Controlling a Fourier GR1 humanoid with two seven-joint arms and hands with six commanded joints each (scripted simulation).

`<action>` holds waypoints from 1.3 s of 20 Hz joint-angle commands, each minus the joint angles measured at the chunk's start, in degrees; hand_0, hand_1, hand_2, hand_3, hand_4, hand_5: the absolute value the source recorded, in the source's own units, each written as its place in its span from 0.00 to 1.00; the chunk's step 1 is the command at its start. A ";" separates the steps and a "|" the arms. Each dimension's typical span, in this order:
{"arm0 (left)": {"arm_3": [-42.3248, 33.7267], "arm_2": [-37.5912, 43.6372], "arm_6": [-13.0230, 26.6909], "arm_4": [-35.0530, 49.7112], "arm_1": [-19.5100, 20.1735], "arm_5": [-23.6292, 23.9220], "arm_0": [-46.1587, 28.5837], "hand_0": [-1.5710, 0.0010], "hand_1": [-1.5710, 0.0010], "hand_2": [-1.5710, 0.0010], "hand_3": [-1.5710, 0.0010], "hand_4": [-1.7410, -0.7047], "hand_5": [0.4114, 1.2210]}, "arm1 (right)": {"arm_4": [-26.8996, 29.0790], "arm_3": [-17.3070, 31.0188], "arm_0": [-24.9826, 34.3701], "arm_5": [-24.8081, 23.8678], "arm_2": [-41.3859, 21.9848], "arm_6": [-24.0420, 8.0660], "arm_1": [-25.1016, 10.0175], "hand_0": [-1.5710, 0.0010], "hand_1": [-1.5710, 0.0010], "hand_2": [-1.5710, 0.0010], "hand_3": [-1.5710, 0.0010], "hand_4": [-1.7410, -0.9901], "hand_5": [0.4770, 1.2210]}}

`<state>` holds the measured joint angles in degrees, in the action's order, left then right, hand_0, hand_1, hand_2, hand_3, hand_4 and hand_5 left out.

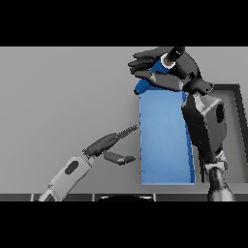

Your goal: Pick up the blue pipe and place it into the blue bin.

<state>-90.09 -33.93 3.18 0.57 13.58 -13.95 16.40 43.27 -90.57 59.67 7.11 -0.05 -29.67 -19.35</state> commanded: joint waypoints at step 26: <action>-0.02 0.51 0.67 0.30 0.63 0.08 -0.98 1.00 1.00 1.00 1.00 0.82 0.05 | 16.48 17.24 -26.00 -19.56 -35.97 -5.27 -21.56 0.57 0.62 0.64 0.71 0.54 0.91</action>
<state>-90.11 -33.40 3.80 0.88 14.24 -13.86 15.43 59.72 -73.33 33.66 -12.22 -36.02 -34.94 -40.91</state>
